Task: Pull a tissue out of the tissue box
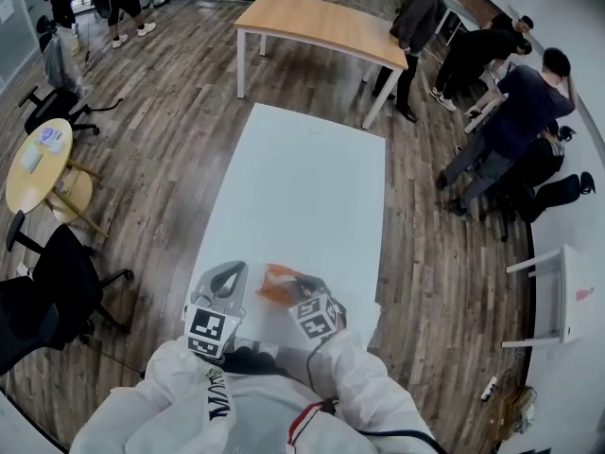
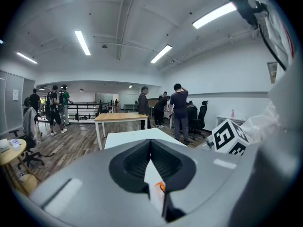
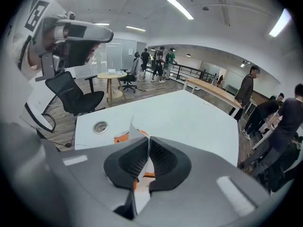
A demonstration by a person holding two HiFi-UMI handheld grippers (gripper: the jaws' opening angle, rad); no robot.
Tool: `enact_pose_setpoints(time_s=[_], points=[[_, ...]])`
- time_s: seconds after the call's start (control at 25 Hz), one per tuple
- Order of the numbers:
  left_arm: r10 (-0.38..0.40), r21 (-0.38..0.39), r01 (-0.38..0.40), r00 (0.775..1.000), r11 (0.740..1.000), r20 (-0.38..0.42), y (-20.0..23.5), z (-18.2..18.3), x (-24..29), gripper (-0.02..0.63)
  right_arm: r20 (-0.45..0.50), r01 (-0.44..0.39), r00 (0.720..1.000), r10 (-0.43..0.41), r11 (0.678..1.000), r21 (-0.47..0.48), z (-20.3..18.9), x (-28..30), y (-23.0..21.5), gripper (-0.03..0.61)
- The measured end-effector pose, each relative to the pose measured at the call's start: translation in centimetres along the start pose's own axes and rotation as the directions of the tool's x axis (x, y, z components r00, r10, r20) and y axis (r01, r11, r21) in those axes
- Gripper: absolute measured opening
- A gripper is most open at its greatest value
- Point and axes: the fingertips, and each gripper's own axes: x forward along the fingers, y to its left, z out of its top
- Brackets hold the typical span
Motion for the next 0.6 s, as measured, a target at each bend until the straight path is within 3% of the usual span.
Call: enact_pose_setpoints(time_s=[0.6], points=[[-0.011,0.007,0.011,1.0,1.0,-0.001,-0.2,0.3,0.5,0.0,0.038,0.008,0.999,-0.009,1.0,0.011,1.3,-1.5,-0.4,0.005]])
